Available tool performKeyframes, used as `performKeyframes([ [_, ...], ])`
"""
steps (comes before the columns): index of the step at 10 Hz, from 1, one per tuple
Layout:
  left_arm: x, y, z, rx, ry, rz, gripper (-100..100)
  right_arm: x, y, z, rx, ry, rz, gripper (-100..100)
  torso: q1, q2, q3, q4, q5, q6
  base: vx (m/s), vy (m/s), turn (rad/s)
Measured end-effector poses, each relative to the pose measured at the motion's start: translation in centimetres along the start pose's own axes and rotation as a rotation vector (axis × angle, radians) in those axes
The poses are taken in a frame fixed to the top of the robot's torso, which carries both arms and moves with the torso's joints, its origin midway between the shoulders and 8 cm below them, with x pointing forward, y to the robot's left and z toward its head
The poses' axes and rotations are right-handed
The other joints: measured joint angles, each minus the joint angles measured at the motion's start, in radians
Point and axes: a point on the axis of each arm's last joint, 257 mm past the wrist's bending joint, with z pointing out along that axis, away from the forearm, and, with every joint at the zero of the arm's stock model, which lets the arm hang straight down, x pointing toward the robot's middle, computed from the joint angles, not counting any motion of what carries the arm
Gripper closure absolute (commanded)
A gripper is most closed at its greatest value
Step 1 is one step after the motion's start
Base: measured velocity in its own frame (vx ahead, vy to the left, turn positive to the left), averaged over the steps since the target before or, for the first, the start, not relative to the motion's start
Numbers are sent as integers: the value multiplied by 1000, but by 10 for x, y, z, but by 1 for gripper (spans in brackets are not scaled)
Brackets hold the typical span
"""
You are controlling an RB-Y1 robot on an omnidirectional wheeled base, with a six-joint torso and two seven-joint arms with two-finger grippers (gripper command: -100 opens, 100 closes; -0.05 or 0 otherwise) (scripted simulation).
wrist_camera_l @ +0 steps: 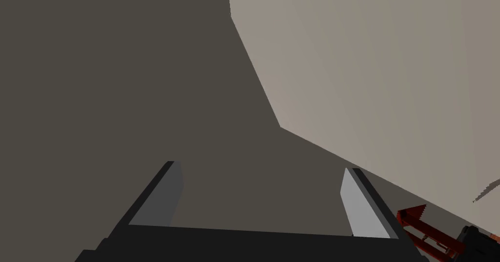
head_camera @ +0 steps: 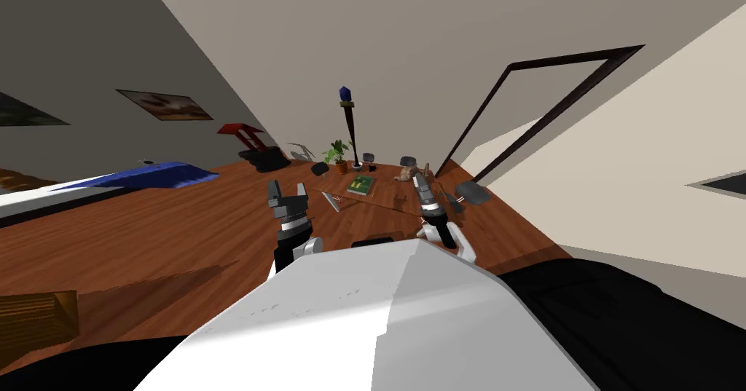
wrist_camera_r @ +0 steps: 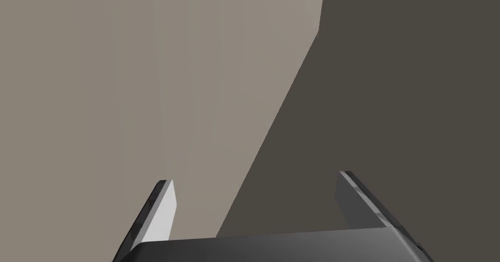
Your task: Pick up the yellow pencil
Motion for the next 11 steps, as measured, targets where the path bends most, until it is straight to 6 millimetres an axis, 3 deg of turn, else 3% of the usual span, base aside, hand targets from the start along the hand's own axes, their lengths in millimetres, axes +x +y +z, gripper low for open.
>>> performKeyframes([
  [3, 0, 0, 0, 0, 0, 0, 0, 23, -29, -22, 25, 146, -194, -100, 0, 0, 0, 0, 0, 0, -53, -117, 305],
  [9, 0, 0, 0, 0, 0, 0, 0, 46, -71, -54, 30, 378, -471, -100, 4, -3, -2, -1, 1, 1, -40, -66, 267],
  [11, 0, 0, 0, 0, 0, 0, 0, 58, -92, -74, 29, 479, -575, -100, 3, -4, -2, -1, 1, 1, -37, -65, 271],
])
